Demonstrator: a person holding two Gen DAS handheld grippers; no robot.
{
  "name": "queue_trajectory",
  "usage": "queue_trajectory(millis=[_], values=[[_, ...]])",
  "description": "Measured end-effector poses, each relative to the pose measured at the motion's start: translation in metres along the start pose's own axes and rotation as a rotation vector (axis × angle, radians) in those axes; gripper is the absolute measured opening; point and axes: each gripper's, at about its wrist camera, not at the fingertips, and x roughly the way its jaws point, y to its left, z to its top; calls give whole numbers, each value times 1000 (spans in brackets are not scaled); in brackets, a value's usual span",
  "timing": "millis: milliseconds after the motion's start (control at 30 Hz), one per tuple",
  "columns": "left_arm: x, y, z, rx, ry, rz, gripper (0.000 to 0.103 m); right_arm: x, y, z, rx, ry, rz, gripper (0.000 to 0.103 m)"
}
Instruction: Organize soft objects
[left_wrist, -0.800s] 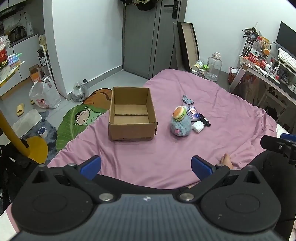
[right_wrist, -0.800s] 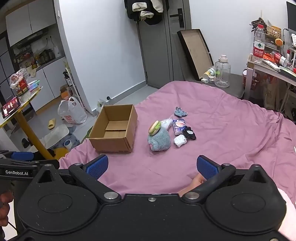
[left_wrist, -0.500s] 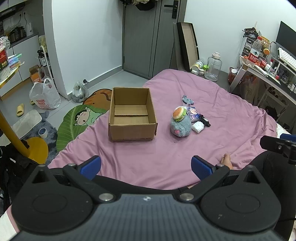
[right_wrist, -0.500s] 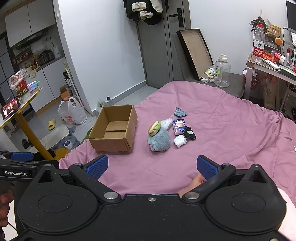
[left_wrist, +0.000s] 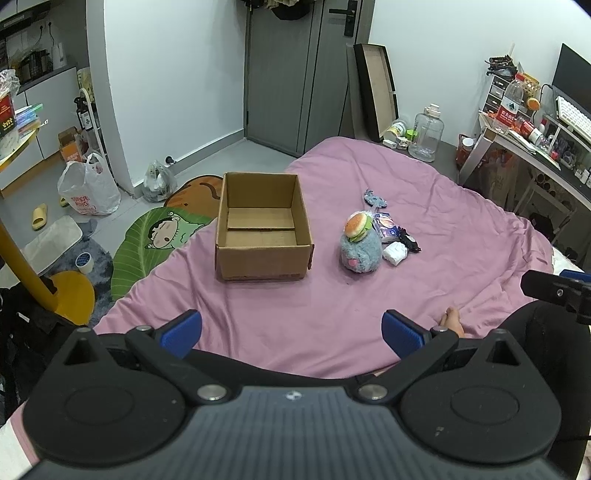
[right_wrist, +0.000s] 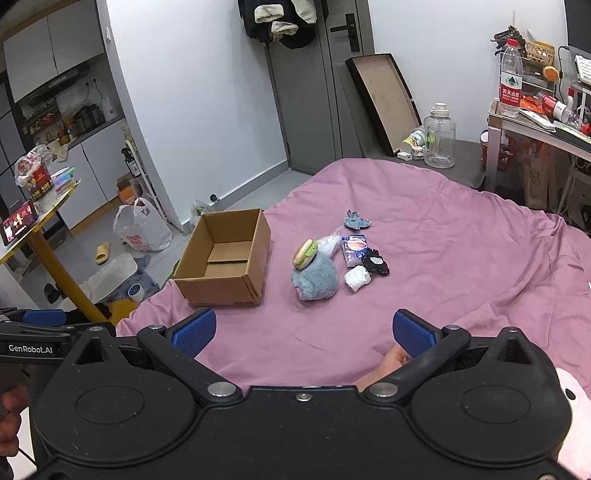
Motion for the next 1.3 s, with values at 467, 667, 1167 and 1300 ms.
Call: queue_trajectory(millis=[467,667,1167,1300], values=[[6,1,3,-12,9,3,103,10,1,-1,-28,-34,-8,103],[18,1,9,-26,23,6,103,22,-6,1,-6,-16,-6,103],[50,1,26,-45,51,23,103,56,-18,8,38,38,59,103],[59,1,31,-53,56,23,103,66,-23,10,46,52,64,103]])
